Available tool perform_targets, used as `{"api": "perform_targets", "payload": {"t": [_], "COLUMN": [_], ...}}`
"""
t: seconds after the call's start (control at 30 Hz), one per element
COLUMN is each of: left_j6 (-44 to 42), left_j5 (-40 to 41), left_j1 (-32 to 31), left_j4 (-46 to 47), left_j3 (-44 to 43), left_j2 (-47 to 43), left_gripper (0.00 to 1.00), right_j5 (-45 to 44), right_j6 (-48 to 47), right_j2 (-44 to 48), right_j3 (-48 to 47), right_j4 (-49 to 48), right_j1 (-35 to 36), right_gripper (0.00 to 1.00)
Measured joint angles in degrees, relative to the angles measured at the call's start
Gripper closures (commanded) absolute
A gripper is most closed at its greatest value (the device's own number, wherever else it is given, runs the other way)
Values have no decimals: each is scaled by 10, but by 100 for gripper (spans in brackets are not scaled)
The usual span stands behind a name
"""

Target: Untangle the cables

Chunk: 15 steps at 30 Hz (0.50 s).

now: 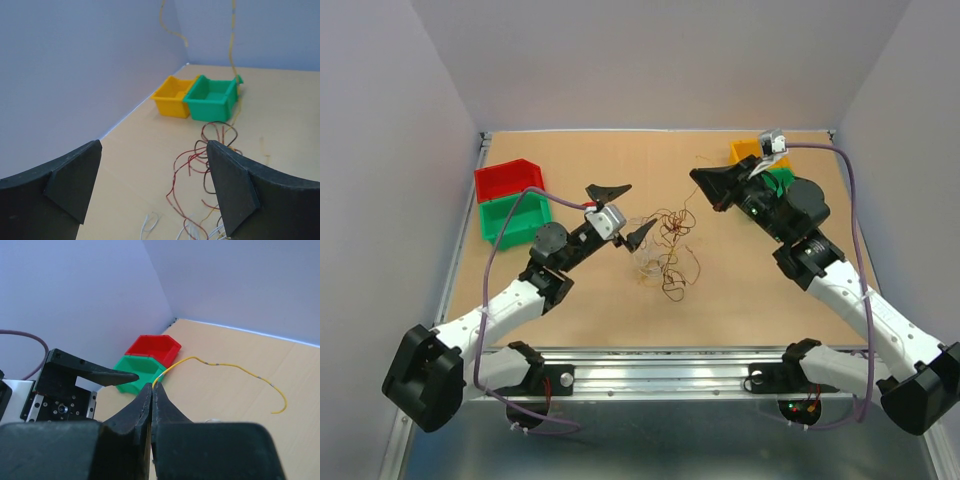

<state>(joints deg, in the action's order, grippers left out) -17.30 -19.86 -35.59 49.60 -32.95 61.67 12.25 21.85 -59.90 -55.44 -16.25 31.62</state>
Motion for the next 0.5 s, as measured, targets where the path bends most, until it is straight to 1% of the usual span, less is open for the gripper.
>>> {"api": "perform_targets", "payload": {"t": [0.1,0.2,0.3,0.33,0.4,0.5], "left_j6": [19,33,39,39,36,30], "left_j5": [-62,-106,-151,-158,-164,-161], "left_j1": [-1,-5,-16,-20,-33,-49], "left_j4": [48,86,120,122,124,119], "left_j3": [12,11,7,5,-4,-41], "left_j2": [6,35,87,99,130,169], "left_gripper": [2,5,7,7,12,13], "right_j5": [14,28,37,41,46,56], "right_j6": [1,3,6,7,10,15], "right_j2": [0,-2,-7,-9,-12,-17], "right_j3": [-3,-7,-15,-17,-21,-26], "right_j4": [9,14,18,18,18,18], "right_j1": [0,0,0,0,0,1], "right_gripper": [99,99,99,100,99,99]}}
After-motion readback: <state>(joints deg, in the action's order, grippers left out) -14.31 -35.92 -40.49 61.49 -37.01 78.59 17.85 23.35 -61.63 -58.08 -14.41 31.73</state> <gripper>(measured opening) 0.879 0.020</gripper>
